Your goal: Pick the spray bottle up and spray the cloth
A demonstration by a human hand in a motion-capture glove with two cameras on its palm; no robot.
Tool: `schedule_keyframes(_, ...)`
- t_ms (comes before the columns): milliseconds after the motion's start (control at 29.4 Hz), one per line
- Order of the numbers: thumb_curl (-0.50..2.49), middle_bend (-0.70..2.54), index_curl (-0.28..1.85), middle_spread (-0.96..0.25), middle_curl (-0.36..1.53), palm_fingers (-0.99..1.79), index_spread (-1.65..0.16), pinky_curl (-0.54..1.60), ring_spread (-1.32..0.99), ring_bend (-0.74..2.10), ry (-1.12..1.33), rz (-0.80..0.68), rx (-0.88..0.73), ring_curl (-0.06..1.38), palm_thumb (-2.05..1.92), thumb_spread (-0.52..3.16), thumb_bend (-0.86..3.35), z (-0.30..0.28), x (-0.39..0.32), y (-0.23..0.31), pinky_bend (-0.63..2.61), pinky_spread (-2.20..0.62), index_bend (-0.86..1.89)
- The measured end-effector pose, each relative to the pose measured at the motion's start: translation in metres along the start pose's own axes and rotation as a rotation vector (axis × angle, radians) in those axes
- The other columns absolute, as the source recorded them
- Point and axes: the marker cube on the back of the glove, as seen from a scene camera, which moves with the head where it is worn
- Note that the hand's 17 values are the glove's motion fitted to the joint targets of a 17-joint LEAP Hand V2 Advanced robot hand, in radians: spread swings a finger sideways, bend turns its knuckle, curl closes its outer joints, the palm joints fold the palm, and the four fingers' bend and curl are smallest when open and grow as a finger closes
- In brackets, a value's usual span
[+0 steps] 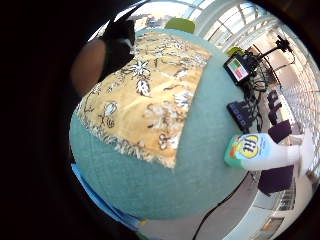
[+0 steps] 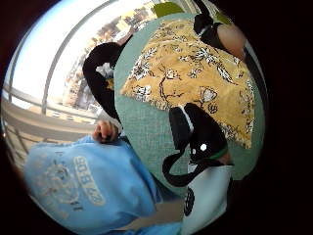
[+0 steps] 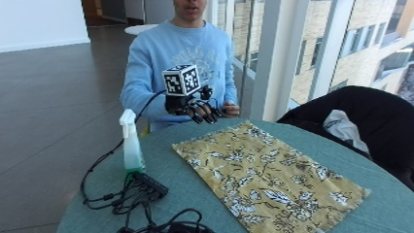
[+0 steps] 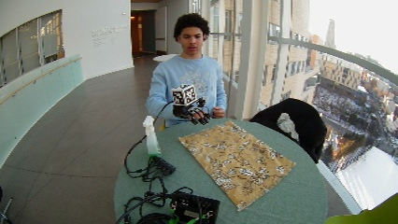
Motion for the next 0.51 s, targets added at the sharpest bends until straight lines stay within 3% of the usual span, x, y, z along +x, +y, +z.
schedule_keyframes(238, 0.14, 0.4, 0.2, -0.08, 0.19, 0.73, -0.29, 0.16, -0.04, 0.31, 0.003, -0.008, -0.006, 0.18, 0.55, 0.76, 0.34, 0.0005, -0.0012, -0.0004, 0.23, 0.14, 0.24)
schedule_keyframes(510, 0.19, 0.38, 0.26, -0.09, 0.25, 0.73, -0.34, 0.2, -0.05, 0.28, 0.001, 0.005, -0.006, 0.21, 0.59, 0.99, 0.31, -0.0001, -0.0014, 0.0023, 0.19, 0.17, 0.19)
